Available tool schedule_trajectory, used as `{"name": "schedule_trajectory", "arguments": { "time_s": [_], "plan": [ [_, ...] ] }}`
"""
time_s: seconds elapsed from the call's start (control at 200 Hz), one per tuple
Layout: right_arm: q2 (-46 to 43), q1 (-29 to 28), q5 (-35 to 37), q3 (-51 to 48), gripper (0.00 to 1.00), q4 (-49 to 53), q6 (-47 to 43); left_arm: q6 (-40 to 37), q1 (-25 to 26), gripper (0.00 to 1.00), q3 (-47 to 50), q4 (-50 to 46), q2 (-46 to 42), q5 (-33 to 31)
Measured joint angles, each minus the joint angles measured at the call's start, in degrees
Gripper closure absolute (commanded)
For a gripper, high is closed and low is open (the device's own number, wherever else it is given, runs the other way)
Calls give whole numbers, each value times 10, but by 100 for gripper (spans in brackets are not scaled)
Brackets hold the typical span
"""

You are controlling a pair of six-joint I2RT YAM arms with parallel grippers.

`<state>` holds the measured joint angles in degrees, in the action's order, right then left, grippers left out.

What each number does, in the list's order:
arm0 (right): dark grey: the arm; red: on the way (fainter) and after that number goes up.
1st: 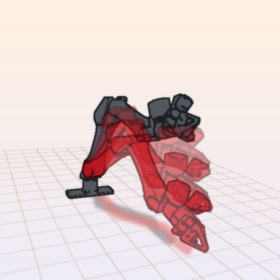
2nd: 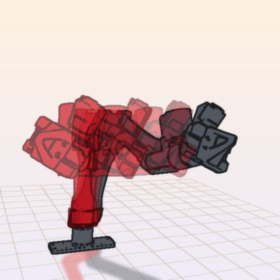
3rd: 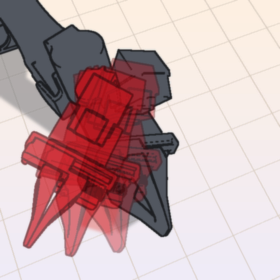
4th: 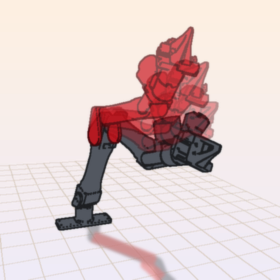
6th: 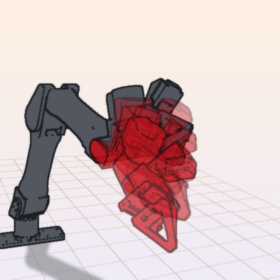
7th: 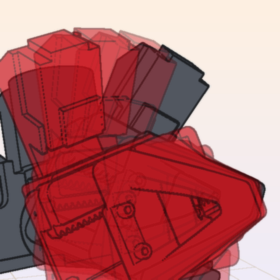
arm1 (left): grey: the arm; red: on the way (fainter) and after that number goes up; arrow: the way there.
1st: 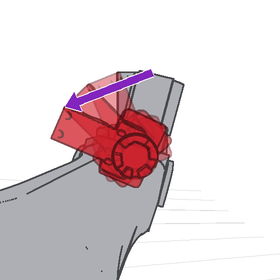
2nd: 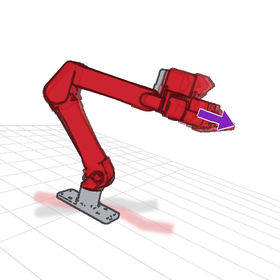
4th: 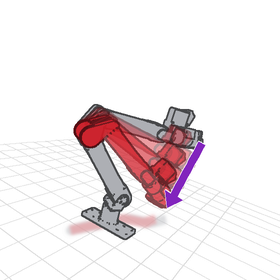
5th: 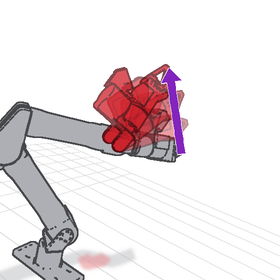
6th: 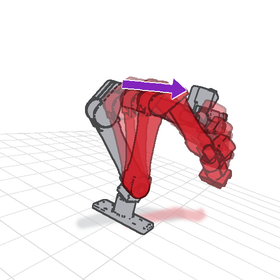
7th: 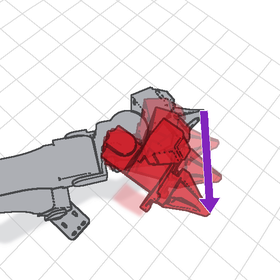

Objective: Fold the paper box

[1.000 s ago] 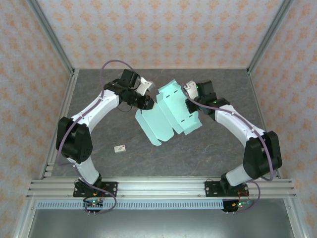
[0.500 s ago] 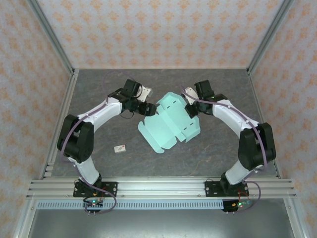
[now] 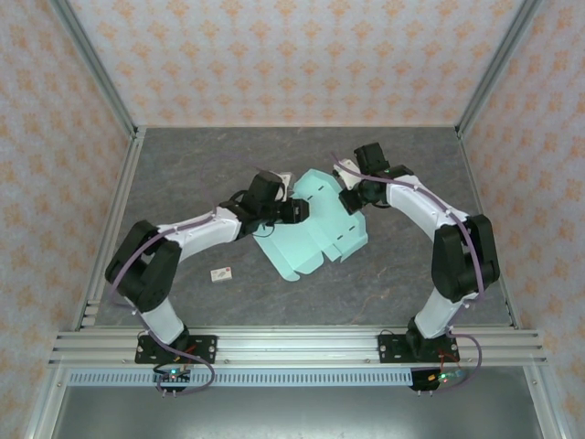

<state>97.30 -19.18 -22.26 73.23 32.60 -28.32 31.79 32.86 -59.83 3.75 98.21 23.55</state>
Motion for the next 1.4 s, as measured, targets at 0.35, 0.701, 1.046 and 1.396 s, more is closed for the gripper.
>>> {"name": "schedule_trajectory", "arguments": {
  "time_s": [0.35,0.701,1.046,1.396],
  "plan": [
    [19,0,2,29,100,21,19,138,27,76,-21,52,104,0],
    [35,0,-25,83,100,89,71,199,27,79,-21,81,105,0],
    [39,3,-74,115,100,134,144,215,27,87,-29,80,105,0],
    [45,3,-71,115,100,137,162,222,26,95,-29,74,105,-15]
  ]
}}
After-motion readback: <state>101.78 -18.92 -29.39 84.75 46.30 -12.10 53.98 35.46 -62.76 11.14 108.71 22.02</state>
